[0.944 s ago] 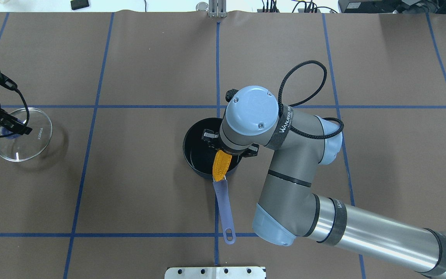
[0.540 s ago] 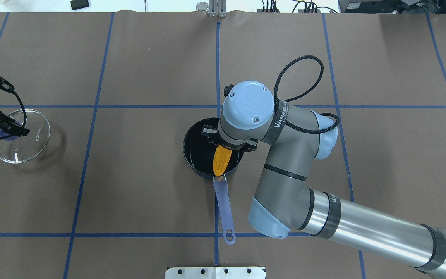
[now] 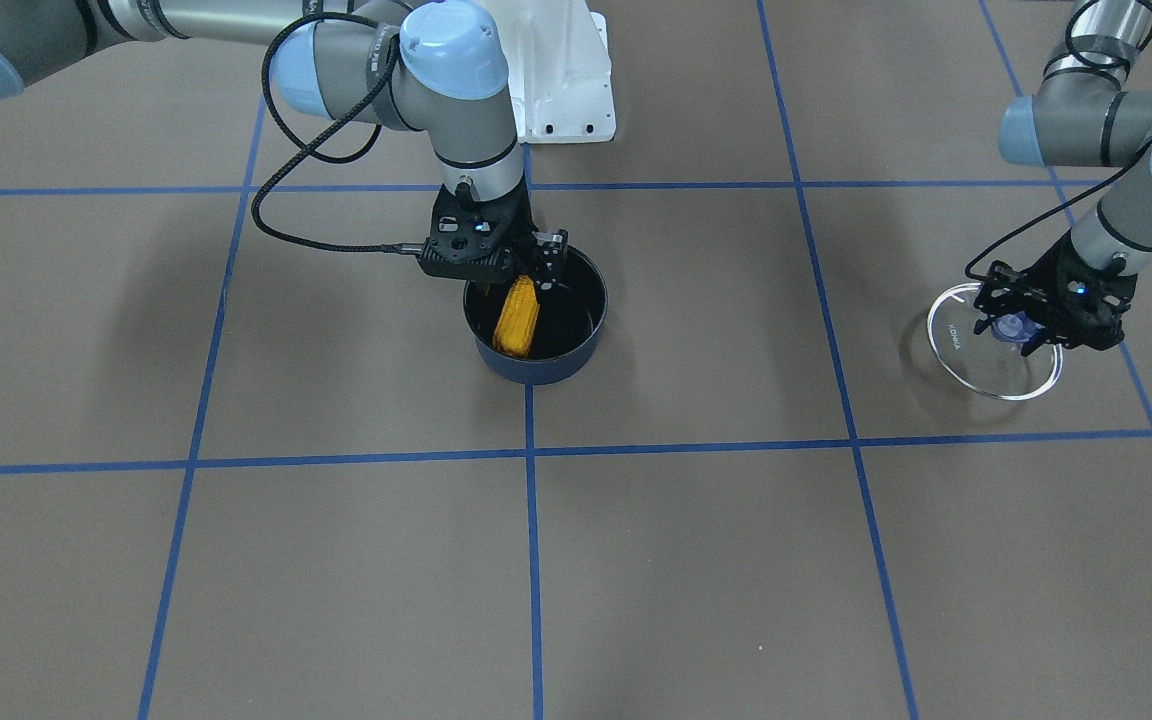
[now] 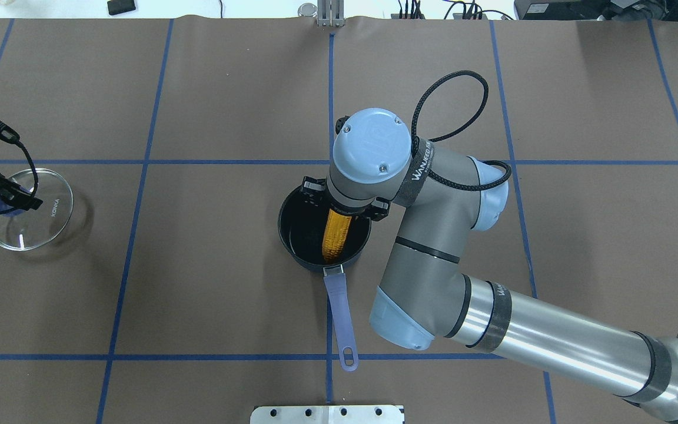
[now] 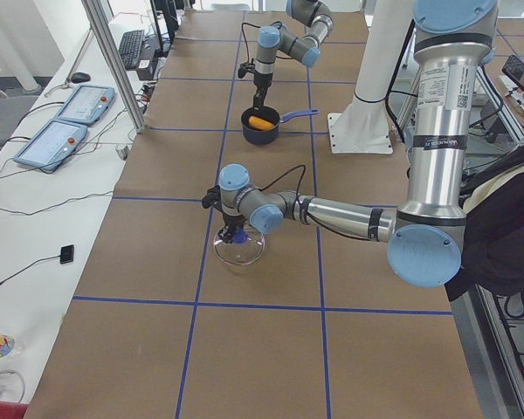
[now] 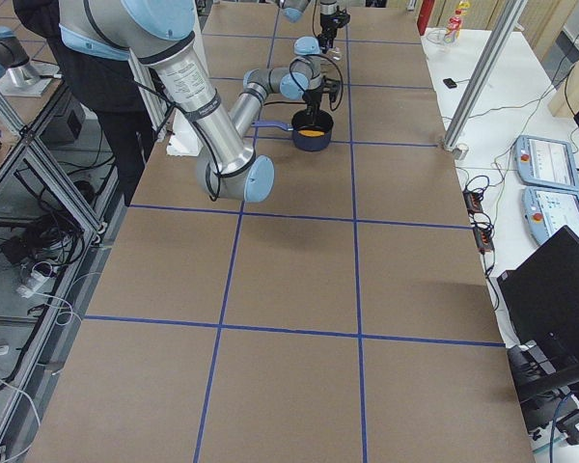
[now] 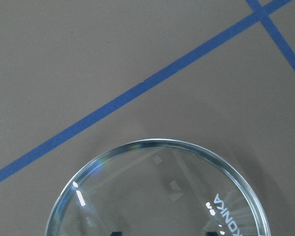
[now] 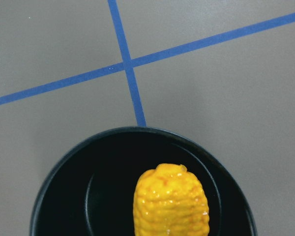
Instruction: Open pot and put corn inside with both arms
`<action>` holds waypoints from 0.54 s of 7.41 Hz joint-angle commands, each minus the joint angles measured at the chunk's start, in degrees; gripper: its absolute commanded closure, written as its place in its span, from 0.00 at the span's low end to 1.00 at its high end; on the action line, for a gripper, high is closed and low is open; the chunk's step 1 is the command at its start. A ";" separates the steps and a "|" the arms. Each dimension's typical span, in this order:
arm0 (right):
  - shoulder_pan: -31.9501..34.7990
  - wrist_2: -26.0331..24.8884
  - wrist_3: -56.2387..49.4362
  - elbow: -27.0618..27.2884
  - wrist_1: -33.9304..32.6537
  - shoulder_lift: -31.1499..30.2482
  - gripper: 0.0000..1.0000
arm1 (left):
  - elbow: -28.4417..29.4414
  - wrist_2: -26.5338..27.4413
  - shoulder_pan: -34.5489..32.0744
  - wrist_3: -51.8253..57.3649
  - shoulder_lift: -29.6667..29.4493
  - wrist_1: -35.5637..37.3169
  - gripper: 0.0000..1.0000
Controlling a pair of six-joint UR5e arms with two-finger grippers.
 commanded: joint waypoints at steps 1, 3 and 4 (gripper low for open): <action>0.99 0.07 -0.09 0.22 0.05 0.23 0.00 | 0.49 0.13 0.21 -0.55 -0.13 0.00 0.54; 1.26 0.07 -0.10 0.22 -0.03 0.23 0.00 | 1.11 0.22 0.39 -0.64 -0.21 0.00 0.54; 1.26 0.07 -0.10 0.22 0.05 0.23 0.00 | 1.55 0.22 0.48 -0.64 -0.39 0.00 0.54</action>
